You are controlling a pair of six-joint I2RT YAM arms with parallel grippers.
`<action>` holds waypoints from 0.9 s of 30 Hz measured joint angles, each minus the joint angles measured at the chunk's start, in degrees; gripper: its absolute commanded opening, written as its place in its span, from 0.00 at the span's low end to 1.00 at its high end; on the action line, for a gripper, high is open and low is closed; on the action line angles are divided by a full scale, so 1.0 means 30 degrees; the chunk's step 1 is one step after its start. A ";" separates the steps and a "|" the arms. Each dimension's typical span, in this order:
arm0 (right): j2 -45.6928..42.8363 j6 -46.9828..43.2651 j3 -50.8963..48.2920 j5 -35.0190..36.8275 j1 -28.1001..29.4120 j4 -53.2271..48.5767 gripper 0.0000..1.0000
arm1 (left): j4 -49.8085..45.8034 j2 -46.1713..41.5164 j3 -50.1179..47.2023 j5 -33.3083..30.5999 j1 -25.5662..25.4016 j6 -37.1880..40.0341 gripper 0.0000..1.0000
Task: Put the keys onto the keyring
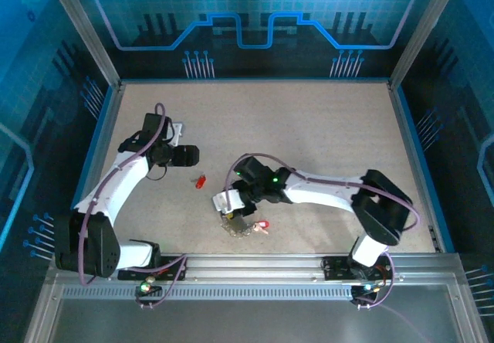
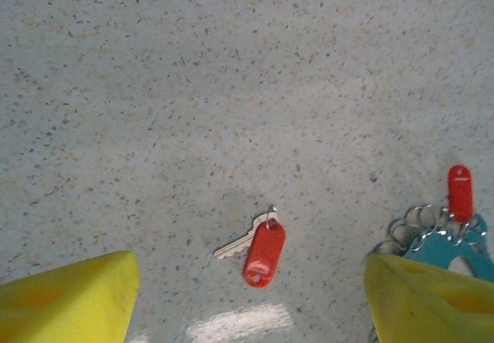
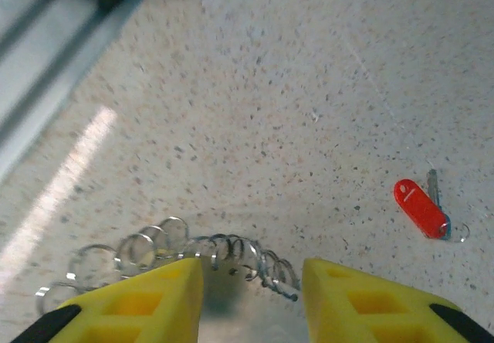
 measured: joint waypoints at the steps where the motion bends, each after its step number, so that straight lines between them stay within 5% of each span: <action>1: 0.0488 -0.0437 0.0444 0.0306 0.0007 -0.0262 0.42 | 0.0146 -0.0044 -0.0080 0.0117 0.0044 -0.0146 0.78; 11: 0.3621 -0.3993 0.3053 0.2310 0.0000 -0.2922 0.40 | 0.1392 -0.0954 -0.0998 0.0612 0.0073 -0.1188 0.78; 27: 0.5231 -0.4845 0.4692 0.3082 -0.0022 -0.3738 0.27 | 0.1661 -0.0976 -0.1508 0.1239 0.0073 -0.2266 0.77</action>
